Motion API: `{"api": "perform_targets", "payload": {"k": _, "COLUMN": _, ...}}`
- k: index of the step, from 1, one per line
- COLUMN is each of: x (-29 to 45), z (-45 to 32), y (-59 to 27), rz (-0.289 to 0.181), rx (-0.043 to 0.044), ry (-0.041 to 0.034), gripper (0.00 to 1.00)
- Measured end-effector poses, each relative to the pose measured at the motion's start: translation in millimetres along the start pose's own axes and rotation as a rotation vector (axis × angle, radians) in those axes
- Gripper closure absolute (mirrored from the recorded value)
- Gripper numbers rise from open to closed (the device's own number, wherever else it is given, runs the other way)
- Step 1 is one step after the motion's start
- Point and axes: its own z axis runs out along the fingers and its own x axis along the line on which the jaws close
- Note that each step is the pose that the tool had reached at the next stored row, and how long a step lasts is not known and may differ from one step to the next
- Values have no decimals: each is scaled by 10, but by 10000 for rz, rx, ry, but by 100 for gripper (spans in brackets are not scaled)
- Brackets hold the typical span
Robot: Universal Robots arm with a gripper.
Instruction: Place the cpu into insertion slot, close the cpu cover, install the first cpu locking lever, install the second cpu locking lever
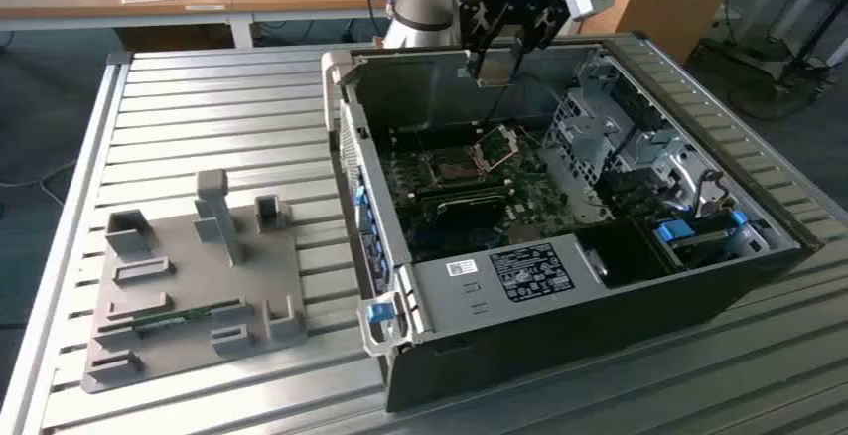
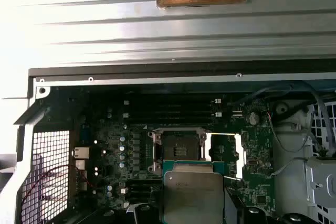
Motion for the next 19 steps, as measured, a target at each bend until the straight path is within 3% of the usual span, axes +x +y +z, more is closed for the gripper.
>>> {"api": "perform_targets", "payload": {"k": 19, "x": 0, "z": 22, "y": -2, "rz": 0, "rx": 3, "ry": -1, "gripper": 46}}
